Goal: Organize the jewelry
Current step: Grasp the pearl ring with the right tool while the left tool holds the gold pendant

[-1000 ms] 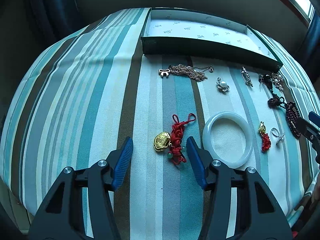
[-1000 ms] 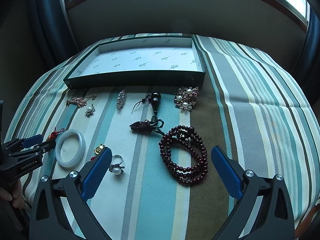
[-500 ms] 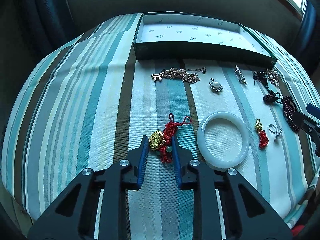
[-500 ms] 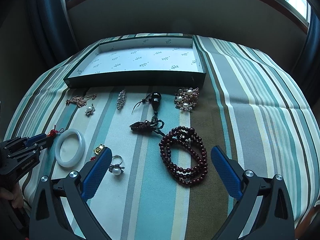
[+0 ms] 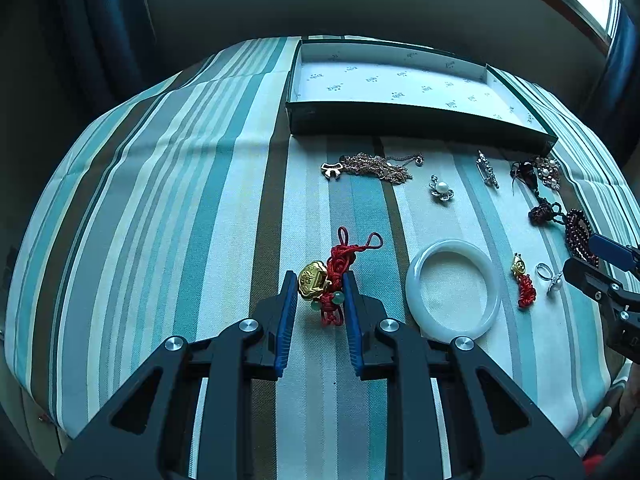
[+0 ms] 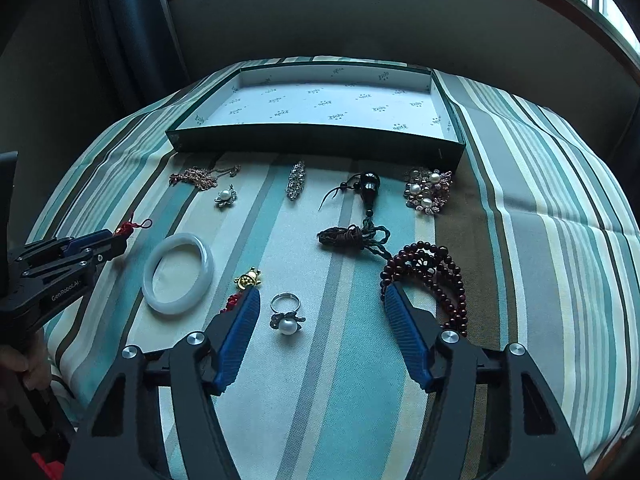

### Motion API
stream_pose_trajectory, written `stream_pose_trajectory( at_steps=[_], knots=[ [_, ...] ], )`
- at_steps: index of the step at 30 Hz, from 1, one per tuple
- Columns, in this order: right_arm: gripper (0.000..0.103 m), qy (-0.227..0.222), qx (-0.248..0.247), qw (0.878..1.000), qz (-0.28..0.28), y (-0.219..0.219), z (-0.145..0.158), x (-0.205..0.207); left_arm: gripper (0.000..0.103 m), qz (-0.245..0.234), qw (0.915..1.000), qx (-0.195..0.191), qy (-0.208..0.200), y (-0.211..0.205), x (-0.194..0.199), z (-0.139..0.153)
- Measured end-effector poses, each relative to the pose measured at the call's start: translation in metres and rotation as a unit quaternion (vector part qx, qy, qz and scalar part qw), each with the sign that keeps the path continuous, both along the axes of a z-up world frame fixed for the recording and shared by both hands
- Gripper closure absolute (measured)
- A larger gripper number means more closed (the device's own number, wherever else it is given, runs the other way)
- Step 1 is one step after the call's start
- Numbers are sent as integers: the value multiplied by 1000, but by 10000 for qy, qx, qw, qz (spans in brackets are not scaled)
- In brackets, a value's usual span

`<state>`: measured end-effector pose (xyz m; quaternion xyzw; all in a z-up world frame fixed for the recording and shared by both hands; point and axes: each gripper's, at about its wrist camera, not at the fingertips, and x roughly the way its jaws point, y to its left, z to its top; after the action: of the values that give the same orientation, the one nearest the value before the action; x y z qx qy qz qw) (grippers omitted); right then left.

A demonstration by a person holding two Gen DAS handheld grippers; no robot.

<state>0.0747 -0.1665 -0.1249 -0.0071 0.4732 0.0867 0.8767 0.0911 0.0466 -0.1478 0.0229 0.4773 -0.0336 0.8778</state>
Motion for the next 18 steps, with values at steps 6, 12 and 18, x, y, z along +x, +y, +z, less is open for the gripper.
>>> stream_pose_trajectory(
  at_steps=[6, 12, 18],
  knots=[
    [68, 234, 194, 9992, 264, 8, -9, 0, 80, 31, 10000, 7, -16, 1, -1, 1],
    [73, 395, 179, 9985, 335, 11, -20, 2, 80, 17, 10000, -3, -22, 1, -1, 1],
    [81, 362, 16, 9983, 453, 14, -21, 0, 80, 11, 10000, 0, -15, 0, -1, 1]
  ],
)
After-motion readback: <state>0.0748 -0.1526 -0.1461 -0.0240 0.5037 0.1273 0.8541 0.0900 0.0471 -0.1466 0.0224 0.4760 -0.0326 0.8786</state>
